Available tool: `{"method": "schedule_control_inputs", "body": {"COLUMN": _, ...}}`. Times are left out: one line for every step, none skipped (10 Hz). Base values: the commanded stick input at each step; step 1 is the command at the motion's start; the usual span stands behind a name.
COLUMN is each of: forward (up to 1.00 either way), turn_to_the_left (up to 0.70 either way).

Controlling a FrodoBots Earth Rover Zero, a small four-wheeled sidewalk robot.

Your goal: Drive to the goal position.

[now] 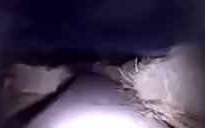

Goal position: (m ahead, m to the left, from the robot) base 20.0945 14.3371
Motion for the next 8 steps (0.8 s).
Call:
{"method": "schedule_control_inputs", "body": {"forward": 0.85, "turn_to_the_left": 0.0}}
{"method": "schedule_control_inputs", "body": {"forward": 0.85, "turn_to_the_left": 0.0}}
{"method": "schedule_control_inputs", "body": {"forward": 0.85, "turn_to_the_left": 0.0}}
{"method": "schedule_control_inputs", "body": {"forward": 0.85, "turn_to_the_left": 0.0}}
{"method": "schedule_control_inputs", "body": {"forward": 0.85, "turn_to_the_left": 0.0}}
{"method": "schedule_control_inputs", "body": {"forward": 0.85, "turn_to_the_left": 0.0}}
{"method": "schedule_control_inputs", "body": {"forward": 0.85, "turn_to_the_left": 0.0}}
{"method": "schedule_control_inputs", "body": {"forward": 0.85, "turn_to_the_left": 0.0}}
